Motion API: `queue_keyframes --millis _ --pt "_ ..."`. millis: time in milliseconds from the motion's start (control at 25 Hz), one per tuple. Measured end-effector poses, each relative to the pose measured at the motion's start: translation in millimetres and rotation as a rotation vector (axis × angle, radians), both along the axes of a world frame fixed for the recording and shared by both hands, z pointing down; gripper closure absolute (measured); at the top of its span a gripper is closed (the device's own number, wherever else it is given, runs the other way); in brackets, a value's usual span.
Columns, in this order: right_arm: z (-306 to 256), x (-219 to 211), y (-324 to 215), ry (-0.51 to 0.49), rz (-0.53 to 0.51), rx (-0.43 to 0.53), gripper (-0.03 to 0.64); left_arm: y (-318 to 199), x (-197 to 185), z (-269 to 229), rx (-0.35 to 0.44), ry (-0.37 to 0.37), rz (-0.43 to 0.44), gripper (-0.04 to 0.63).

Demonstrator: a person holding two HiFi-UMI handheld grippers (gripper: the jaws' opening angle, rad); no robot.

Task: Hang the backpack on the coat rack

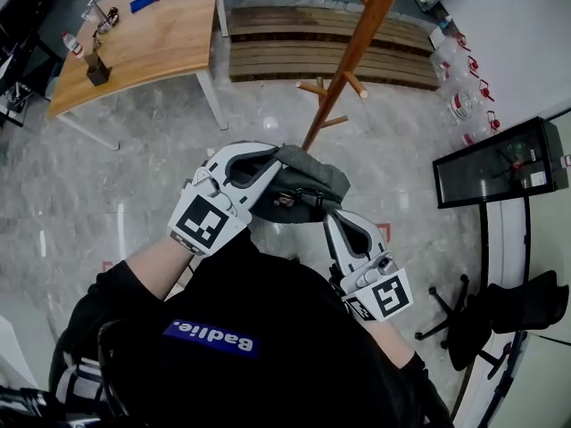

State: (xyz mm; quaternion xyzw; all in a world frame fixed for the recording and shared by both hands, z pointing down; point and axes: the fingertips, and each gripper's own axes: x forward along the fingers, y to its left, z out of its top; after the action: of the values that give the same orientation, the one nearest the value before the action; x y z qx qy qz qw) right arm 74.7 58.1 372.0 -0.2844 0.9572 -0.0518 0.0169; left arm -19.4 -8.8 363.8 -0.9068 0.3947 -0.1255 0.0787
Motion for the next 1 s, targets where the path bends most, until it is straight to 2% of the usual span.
queue_keyframes --millis 160,480,680,1000 --pt "4.7 -13.7 -37.5 0.045 0.120 -0.015 0.611 -31.3 -11.6 1.4 -0.001 0.006 0.116 0.558" --pt "-10.1 -21.4 -106.4 0.040 0.333 -0.008 0.611 -102.7 -8.5 21.9 -0.059 -0.023 0.300 0.558" --pt "-8.9 -19.3 -123.0 0.042 0.345 -0.024 0.611 -135.5 -10.3 39.4 -0.074 -0.073 0.358 0.558" --pt "-9.1 -0.6 -143.8 0.061 0.341 -0.019 0.611 -173.2 -14.7 55.0 -0.087 -0.150 0.390 0.558"
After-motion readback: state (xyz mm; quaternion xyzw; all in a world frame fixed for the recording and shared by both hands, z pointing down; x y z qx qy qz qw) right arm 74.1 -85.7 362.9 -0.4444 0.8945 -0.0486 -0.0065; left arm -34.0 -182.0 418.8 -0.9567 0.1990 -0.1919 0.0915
